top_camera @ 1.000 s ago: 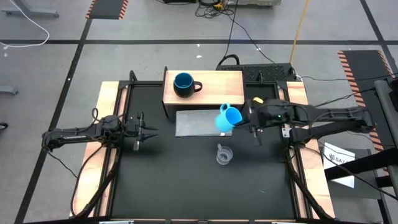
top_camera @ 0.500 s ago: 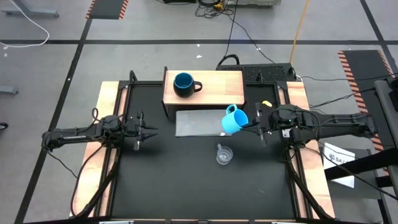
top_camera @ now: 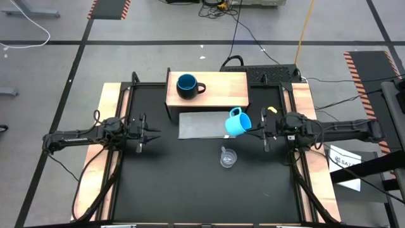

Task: Stack small to large cups/mugs on shelf
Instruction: Put the blue mug on the shelf

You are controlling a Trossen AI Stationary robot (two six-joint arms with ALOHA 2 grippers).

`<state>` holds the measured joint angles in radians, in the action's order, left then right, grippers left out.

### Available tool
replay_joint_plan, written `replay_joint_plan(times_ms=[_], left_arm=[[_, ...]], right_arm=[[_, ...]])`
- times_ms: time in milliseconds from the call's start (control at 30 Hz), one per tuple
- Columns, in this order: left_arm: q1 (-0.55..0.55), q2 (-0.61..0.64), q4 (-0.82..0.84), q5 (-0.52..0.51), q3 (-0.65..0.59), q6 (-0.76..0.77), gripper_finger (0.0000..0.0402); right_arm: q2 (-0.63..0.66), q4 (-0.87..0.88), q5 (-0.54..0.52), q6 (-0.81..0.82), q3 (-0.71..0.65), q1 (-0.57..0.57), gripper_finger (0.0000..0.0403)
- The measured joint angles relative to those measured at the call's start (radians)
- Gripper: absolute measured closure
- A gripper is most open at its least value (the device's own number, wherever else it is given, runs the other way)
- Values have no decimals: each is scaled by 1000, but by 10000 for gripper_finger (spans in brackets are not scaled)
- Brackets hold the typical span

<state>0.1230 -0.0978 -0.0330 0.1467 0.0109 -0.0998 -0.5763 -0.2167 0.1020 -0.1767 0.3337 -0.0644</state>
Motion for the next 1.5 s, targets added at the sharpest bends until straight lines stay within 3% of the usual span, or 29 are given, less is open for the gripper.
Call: replay_joint_plan(times_ms=[1067,1500], left_arm=[[0,0,0,0,0,-3,293],[0,0,0,0,0,4,293]], right_arm=[[94,182,26,-44,-11,-214,403],[119,-105,192,35,-169,-292,403]])
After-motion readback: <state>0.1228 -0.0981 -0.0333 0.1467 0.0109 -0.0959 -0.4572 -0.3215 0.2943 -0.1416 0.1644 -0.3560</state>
